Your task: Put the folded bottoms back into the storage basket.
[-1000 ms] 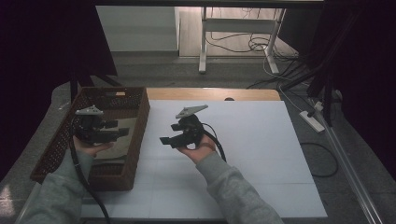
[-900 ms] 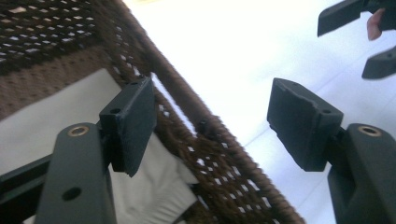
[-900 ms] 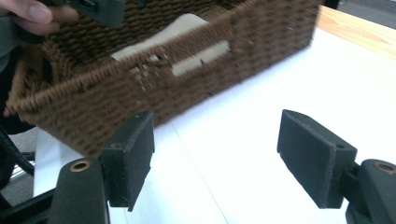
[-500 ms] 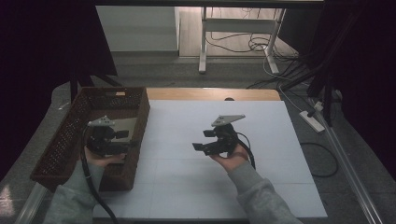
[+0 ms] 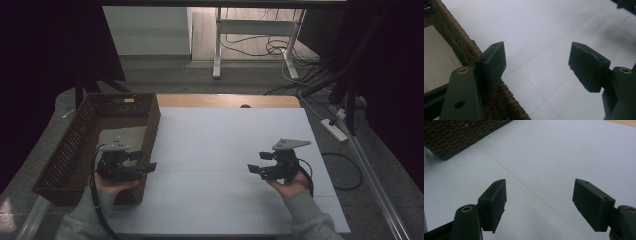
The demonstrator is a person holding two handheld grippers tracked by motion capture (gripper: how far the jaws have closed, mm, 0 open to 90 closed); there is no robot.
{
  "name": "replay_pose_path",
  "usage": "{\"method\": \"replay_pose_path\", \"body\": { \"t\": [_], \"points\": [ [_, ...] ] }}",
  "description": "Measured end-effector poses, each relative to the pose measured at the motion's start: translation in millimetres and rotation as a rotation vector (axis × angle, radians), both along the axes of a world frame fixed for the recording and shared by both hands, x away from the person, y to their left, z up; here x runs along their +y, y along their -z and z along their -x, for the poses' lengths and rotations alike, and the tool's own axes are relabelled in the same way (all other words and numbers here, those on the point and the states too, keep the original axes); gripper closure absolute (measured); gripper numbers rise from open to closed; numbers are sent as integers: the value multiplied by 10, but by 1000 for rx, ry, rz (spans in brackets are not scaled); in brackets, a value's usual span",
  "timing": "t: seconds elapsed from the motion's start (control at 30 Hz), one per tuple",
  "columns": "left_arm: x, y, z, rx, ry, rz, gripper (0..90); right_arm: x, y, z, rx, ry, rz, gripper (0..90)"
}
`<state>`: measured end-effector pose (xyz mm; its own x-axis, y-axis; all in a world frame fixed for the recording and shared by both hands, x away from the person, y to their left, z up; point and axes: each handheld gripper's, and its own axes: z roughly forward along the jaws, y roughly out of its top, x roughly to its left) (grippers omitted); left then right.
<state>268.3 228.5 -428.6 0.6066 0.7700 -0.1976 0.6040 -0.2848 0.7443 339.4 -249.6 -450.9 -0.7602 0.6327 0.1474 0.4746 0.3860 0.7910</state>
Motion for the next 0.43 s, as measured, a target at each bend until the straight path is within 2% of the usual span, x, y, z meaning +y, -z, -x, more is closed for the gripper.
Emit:
{"method": "replay_pose_path", "body": {
  "t": [0.17, 0.43],
  "points": [
    [-25, 30, 29, -2, 2, -2, 289, -217, 19, 38, -6, 28, -6, 275],
    [0, 18, 70, -19, 2, 12, 287, -261, 24, 48, -21, 19, 7, 273]
  ]
}}
